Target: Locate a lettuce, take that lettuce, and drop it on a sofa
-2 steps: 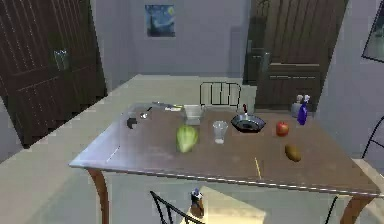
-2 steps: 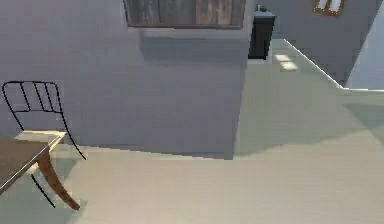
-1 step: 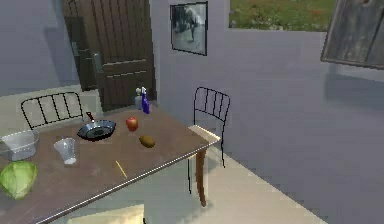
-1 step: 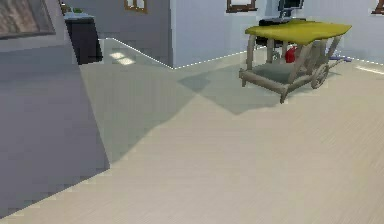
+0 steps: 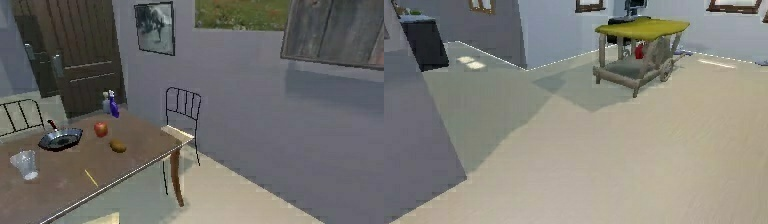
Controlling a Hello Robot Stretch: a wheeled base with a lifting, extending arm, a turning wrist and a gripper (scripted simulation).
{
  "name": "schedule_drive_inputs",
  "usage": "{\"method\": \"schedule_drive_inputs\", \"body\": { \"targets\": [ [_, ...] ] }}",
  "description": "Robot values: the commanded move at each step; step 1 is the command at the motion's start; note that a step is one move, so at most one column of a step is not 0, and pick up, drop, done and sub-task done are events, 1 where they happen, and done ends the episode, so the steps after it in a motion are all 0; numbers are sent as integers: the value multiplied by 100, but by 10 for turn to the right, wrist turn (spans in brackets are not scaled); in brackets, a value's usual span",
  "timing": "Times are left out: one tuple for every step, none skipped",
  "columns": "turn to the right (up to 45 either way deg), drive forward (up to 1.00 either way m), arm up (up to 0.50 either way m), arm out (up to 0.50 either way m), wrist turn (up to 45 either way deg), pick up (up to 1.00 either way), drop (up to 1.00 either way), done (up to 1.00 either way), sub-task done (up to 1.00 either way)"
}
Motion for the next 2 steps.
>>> {"method": "schedule_drive_inputs", "body": {
  "targets": [
    [0, 35, 0, 0, 0, 0, 0, 0, 0],
    [-150, 0, 0, 0, 0, 0, 0, 0, 0]
  ]
}}
